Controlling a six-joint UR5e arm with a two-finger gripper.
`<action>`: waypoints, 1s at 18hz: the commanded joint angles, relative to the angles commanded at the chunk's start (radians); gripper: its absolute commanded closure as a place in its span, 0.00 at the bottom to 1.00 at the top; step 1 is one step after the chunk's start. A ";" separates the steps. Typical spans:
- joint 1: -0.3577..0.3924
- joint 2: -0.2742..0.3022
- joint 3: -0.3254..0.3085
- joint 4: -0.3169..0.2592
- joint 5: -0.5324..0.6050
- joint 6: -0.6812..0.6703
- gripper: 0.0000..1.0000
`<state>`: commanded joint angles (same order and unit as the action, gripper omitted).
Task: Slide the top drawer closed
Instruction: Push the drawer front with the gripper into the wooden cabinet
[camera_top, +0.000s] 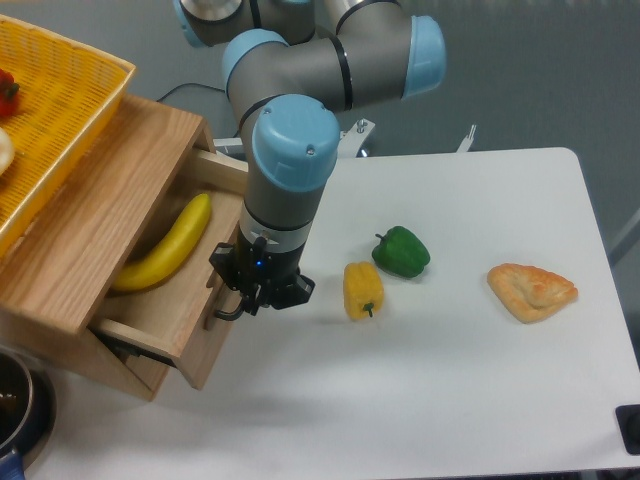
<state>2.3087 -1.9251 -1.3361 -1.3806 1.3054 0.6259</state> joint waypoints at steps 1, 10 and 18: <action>0.000 0.002 0.000 0.000 0.000 -0.002 0.85; -0.029 0.011 -0.003 -0.002 -0.002 -0.012 0.85; -0.055 0.029 -0.021 -0.003 -0.009 -0.012 0.85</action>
<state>2.2534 -1.8961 -1.3575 -1.3837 1.2962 0.6136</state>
